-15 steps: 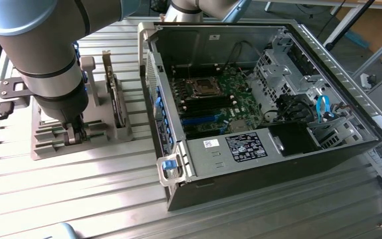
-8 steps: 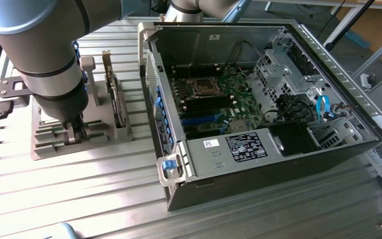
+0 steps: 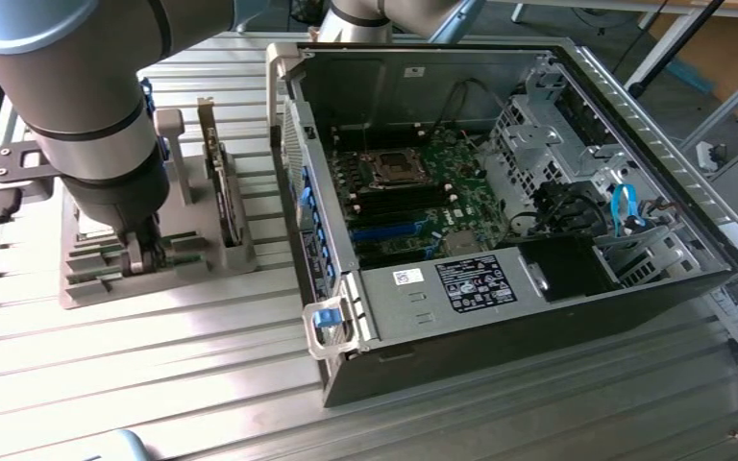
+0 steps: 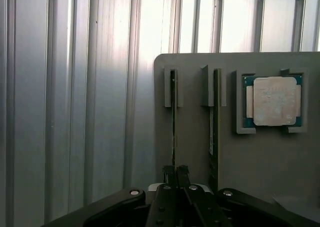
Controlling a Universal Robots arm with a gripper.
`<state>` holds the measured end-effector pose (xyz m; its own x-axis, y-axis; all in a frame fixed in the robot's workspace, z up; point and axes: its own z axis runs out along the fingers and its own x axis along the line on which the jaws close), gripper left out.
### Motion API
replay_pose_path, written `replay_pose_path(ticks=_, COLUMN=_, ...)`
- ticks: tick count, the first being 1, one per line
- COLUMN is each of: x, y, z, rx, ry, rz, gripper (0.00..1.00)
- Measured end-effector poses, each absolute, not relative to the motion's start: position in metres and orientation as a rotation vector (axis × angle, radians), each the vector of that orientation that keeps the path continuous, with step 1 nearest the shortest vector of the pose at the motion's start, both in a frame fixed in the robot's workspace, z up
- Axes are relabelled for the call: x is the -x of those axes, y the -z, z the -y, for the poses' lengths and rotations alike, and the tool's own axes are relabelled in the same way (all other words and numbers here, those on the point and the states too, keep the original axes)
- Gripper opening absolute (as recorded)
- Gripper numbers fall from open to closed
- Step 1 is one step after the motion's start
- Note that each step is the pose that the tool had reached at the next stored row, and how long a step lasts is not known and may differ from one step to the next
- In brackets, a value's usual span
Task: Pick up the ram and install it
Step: 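Pick up the ram and move it above insertion slot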
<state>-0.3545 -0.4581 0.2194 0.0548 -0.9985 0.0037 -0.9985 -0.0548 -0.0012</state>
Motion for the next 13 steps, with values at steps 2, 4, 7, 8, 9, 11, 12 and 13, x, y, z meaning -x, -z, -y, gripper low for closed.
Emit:
replay_pose_path(ticks=2, x=0.354, y=-0.222, z=0.458, rx=-2.28, ry=-0.006, rz=2.158, gripper=0.12)
replay_pose_path(ticks=4, x=0.354, y=-0.225, z=0.458, rx=-2.28, ry=-0.005, rz=2.159, gripper=0.12)
replay_pose_path(ticks=7, x=0.354, y=-0.229, z=0.458, rx=-2.281, ry=-0.005, rz=2.159, gripper=0.12)
replay_pose_path(ticks=8, x=0.354, y=-0.23, z=0.458, rx=-2.28, ry=-0.005, rz=2.159, gripper=0.12)
replay_pose_path(ticks=9, x=0.354, y=-0.231, z=0.458, rx=-2.28, ry=-0.005, rz=2.159, gripper=0.12)
replay_pose_path(ticks=11, x=0.354, y=-0.232, z=0.458, rx=-2.281, ry=-0.005, rz=2.159, gripper=0.12)
replay_pose_path(ticks=12, x=0.354, y=-0.233, z=0.458, rx=-2.281, ry=-0.005, rz=2.159, gripper=0.12)
replay_pose_path(ticks=13, x=0.354, y=-0.233, z=0.458, rx=-2.281, ry=-0.005, rz=2.159, gripper=0.12)
